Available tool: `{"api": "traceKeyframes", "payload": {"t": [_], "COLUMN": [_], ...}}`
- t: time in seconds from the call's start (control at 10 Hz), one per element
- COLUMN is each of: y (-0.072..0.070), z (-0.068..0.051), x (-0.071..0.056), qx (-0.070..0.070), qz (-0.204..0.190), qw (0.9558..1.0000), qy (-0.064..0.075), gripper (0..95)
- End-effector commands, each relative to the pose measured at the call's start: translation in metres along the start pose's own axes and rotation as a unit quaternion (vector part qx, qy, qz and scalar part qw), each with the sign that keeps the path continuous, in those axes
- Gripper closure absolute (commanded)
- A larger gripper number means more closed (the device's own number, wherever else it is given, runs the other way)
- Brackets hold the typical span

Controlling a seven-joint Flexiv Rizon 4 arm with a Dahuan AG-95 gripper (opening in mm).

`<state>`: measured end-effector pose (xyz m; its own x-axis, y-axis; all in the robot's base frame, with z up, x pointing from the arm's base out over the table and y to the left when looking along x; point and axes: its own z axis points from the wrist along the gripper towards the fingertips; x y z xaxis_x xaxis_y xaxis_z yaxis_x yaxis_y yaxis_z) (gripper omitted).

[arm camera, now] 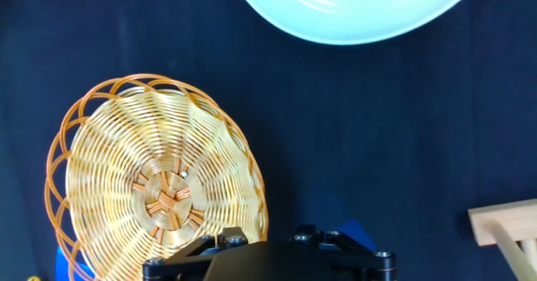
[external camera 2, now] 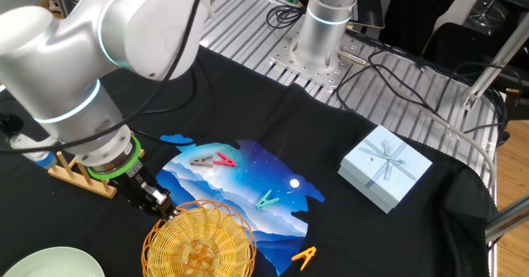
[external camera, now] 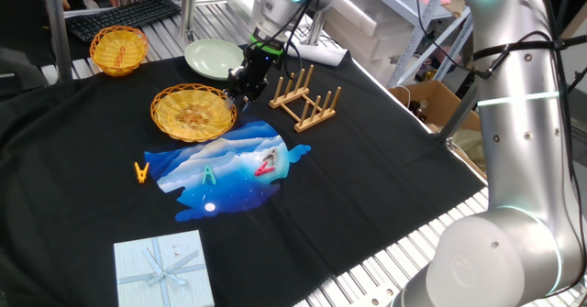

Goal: Put the dish on the dish rack

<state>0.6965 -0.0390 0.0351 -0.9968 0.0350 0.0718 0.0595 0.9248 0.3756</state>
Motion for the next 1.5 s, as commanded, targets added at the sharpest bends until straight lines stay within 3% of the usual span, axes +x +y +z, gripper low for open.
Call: {"api": "traceKeyframes", "payload": {"t": [0.1,0.4,0.6,0.7,1.1,1.2,1.5], "y": [0.001,0.008,0.015,0.016,0.018,0.019,0.021], "z": [0.003,0.008,0.012,0.015,0.024,0.026,0.028], "x": [-0.001,-0.002,-0.003,-0.003,-0.003,-0.003,-0.003], "qx": [-0.011,-0.022,-0.022,-0.023,-0.025,-0.026,-0.029], "qz": [0.003,0.016,0.023,0.024,0.027,0.029,0.032], "qw": [0.9999,0.9996,0.9994,0.9994,0.9990,0.9988,0.9985], "qy": [-0.001,-0.006,-0.011,-0.014,-0.026,-0.029,-0.035], "gripper": [76.0,76.0,76.0,57.0,57.0,76.0,76.0]}}
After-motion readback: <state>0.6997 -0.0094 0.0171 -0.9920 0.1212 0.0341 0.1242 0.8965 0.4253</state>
